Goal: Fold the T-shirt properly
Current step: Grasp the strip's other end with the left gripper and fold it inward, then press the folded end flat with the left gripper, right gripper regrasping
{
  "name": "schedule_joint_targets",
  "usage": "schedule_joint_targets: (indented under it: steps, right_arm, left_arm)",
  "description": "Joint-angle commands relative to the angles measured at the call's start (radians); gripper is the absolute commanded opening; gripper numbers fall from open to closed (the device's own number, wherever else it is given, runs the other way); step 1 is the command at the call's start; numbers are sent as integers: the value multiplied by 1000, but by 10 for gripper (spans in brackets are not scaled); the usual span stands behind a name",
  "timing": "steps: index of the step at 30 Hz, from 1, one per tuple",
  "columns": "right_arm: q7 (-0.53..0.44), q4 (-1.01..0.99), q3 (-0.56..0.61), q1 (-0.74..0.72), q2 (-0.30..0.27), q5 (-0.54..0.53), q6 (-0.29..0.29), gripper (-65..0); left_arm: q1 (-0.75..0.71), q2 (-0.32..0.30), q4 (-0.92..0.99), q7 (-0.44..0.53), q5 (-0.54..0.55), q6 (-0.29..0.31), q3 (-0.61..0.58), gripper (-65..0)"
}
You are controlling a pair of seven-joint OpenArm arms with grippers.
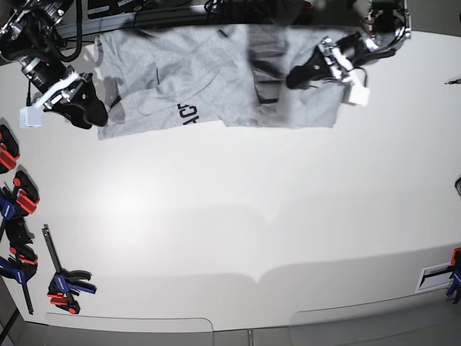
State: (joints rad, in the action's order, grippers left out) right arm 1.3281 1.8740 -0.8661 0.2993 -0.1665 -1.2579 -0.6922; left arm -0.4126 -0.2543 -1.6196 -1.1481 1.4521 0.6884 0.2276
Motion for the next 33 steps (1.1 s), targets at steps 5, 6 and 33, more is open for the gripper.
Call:
schedule_joint_targets:
  steps: [5,6,33]
  right_arm:
    - [-23,18,-4,-5,-13,-28,-6,-364]
    - [-23,18,-4,-5,-13,-28,-6,-364]
    - [-24,18,-4,-5,-13,-28,-6,-364]
  left_arm:
    - [16,3,-17,13,31,10,-96,-650]
    - [21,10,-17,20,31,10,-105,-650]
    - [82,27,-17,68,2,10,-217,-423]
